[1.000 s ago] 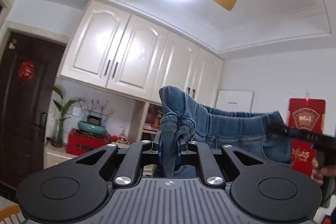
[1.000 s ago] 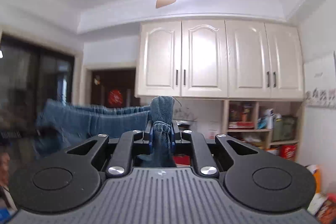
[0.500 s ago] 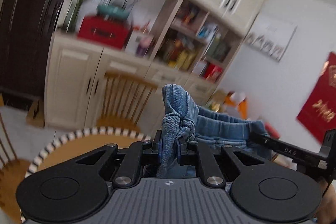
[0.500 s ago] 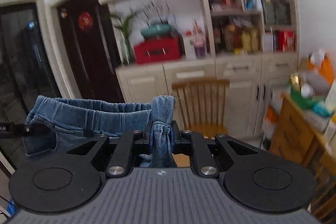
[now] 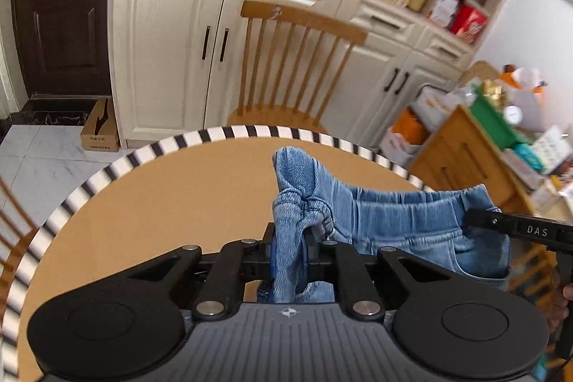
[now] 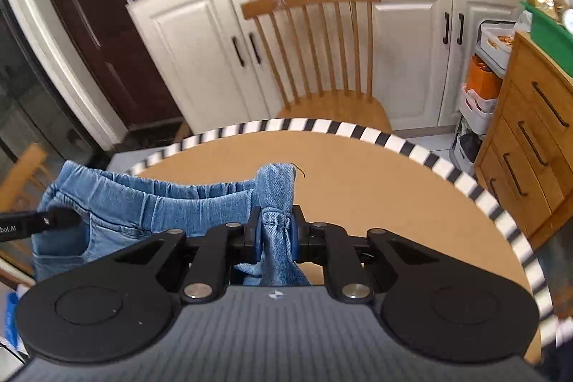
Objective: Fold clothes
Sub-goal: 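Shake the hanging jeans with both grippers and lower them onto the table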
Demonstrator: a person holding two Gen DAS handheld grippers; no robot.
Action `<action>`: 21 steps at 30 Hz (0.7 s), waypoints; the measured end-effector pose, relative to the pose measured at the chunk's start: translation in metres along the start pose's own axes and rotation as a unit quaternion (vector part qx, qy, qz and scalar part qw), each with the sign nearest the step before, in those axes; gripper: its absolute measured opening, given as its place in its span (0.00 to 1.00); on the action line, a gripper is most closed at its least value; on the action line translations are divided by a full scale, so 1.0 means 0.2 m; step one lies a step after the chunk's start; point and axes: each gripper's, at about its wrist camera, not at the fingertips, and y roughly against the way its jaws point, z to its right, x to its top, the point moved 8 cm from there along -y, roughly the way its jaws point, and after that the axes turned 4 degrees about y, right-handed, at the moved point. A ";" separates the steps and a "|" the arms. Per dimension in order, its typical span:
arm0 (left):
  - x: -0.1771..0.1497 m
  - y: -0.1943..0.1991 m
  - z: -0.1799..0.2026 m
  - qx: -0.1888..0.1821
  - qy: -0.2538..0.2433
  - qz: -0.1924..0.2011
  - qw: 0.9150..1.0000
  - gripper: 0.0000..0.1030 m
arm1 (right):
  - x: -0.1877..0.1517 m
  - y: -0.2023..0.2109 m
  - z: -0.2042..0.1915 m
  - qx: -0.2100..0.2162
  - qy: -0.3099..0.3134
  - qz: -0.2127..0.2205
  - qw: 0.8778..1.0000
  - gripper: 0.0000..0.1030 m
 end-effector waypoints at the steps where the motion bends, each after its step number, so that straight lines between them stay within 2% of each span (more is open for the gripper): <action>1: 0.06 -0.10 0.00 0.006 -0.006 0.003 1.000 0.13 | 0.04 -0.09 0.03 -0.004 0.001 -0.003 1.000 0.14; 6: 0.36 -0.59 0.01 0.034 -0.008 0.018 0.999 0.13 | 0.27 -0.48 0.17 -0.026 0.008 0.004 1.000 0.14; 11: 0.53 -0.99 0.00 0.069 -0.011 0.020 0.997 0.13 | 0.42 -0.83 0.26 -0.046 0.006 0.008 0.999 0.14; 18: 0.58 -1.32 -0.10 0.112 -0.022 0.014 0.993 0.13 | 0.40 -1.15 0.35 -0.062 0.003 -0.011 0.998 0.14; 21: 0.55 -1.39 -0.15 0.127 -0.034 0.004 0.991 0.14 | 0.36 -1.25 0.39 -0.063 -0.002 -0.022 0.998 0.14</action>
